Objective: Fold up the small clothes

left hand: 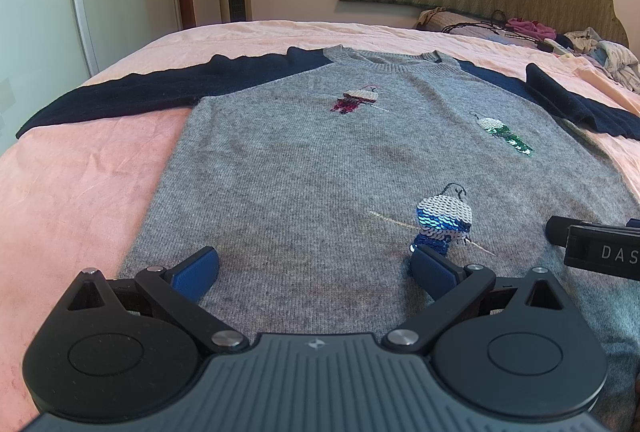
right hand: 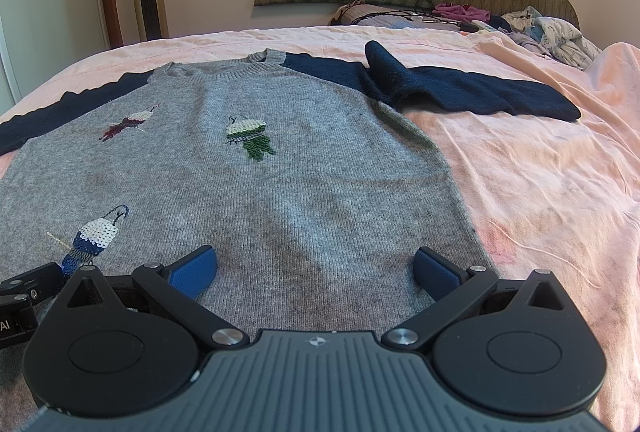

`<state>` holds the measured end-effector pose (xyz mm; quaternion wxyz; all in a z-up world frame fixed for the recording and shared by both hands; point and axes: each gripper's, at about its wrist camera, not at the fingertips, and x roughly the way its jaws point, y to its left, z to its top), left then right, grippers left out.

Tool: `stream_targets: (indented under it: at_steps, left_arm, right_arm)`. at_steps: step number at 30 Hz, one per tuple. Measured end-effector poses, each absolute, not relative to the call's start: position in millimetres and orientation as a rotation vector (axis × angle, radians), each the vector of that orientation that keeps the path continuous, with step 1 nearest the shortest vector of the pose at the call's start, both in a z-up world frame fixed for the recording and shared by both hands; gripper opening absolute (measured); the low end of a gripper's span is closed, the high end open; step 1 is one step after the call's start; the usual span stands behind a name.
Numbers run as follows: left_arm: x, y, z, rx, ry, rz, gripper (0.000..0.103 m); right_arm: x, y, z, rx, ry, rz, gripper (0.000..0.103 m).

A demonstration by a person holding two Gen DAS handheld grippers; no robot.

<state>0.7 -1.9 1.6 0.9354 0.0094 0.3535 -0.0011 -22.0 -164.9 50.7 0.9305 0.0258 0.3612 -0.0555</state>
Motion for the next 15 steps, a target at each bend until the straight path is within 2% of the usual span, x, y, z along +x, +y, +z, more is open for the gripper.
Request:
stream_targets:
  at_steps: [15]
  left_arm:
    - [0.3,-2.5,1.8,0.017,0.722,-0.003,0.103]
  right_arm:
    - [-20.4,-169.1,53.1,0.055,0.75,-0.079,0.103]
